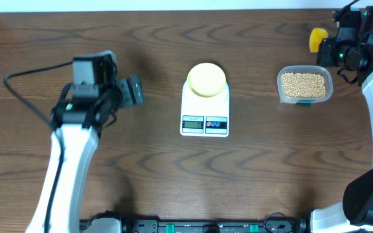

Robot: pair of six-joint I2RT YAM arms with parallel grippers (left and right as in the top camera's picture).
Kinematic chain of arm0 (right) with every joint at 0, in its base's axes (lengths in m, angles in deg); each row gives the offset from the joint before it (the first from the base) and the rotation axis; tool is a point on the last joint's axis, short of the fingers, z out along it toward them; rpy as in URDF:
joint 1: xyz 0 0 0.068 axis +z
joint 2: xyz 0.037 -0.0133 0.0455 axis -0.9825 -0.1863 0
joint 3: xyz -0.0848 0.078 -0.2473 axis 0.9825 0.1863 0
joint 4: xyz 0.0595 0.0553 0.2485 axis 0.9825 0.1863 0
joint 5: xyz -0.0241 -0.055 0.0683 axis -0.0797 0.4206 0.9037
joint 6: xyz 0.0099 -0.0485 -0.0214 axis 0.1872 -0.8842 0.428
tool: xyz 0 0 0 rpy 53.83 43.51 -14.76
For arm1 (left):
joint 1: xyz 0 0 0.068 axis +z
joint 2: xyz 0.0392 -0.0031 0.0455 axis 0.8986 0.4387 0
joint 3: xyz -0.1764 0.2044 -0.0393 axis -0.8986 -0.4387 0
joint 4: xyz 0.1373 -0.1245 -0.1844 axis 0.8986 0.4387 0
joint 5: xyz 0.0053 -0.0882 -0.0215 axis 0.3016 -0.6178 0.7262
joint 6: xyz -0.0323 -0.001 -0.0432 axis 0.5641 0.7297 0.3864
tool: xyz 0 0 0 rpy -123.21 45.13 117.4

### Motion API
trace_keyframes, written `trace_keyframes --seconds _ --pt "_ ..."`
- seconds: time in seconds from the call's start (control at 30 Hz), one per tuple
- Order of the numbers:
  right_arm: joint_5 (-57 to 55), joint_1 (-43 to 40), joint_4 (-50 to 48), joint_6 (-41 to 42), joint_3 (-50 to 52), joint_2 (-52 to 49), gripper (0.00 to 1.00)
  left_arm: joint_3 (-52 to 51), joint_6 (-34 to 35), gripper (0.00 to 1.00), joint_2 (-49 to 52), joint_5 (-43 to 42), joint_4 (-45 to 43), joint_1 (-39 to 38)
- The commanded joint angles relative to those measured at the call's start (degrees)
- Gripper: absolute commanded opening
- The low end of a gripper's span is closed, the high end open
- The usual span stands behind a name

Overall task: Scoop item into bowl and weigh 50g on scale
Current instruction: 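Lift the left gripper off the scale and move it left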

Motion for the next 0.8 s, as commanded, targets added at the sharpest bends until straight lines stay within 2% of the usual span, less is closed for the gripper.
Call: trace_keyframes --seconds 0.0,0.2,0.37,0.47,0.7,0.77 --pt "3.0 0.3 0.1 -3.1 -0.8 0.3 0.01 0.3 -10.2 0.98 -3.3 -8.0 5.1 -1.1" --pt "3.0 0.5 1.2 -3.1 -0.8 0.3 0.01 0.2 -23.8 0.98 -4.3 -8.4 12.3 -7.5" --pt "3.0 0.7 2.1 -3.1 -0.8 0.3 0.01 -0.2 -26.4 0.97 -3.6 -7.6 12.2 -10.8" --pt "3.0 0.8 2.4 -3.1 -0.8 0.3 0.01 -0.4 -26.3 0.98 -1.9 -3.2 9.3 -10.8" --pt "3.0 0.9 2.6 -3.1 -0.8 0.3 0.01 -0.4 -26.7 0.98 1.5 -3.7 6.8 -10.8" --pt "3.0 0.9 2.6 -3.1 -0.8 0.3 0.01 -0.4 -31.2 0.97 1.8 -6.2 6.8 -10.8"
